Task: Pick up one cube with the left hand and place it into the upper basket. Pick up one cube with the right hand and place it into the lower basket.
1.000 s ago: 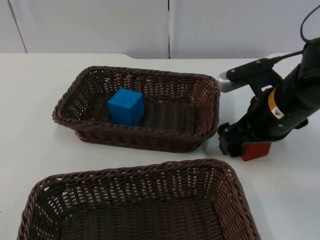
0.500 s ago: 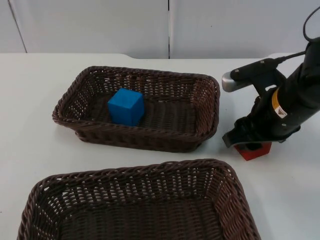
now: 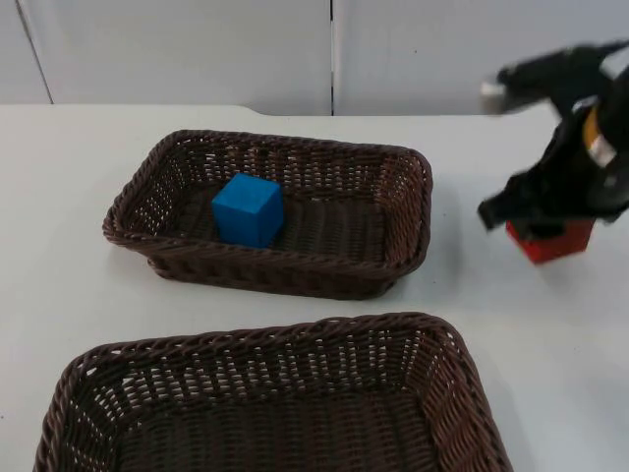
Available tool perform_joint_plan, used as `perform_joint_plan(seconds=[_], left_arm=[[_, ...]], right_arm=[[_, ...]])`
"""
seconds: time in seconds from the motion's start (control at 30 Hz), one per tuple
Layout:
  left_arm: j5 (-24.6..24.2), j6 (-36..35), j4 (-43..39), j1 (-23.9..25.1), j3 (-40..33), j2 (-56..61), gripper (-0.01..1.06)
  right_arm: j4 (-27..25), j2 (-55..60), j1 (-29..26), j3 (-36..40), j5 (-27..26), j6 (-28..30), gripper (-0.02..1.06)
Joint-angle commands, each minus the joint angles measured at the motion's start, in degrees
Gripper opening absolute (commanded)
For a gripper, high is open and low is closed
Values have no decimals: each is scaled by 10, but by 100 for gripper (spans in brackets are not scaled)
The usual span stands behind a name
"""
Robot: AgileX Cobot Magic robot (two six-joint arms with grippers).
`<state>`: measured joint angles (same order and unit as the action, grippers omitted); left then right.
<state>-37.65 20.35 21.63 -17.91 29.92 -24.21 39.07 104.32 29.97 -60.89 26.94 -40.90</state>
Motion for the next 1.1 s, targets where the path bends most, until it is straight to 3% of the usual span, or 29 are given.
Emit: perform_joint_plan(seconds=[0.0,0.23,0.53,0.83,1.07], left_arm=[[5,-3,-3,-4,0,2,77],[4,-3,-3,-4,0,2,77],[3,-3,-1,-4,0,2,77],[3,-3,-1,-4,0,2,77],[3,-3,-1,-4,0,2,77]], right_arm=[[-23,-35,0,0,21,20,0],[-108,-163,0,0,76,111,0],[-203,-244,0,0,120,227,0],[-220,-247,6,0,132,238,0],[-213,-247,76,0,111,243,0]])
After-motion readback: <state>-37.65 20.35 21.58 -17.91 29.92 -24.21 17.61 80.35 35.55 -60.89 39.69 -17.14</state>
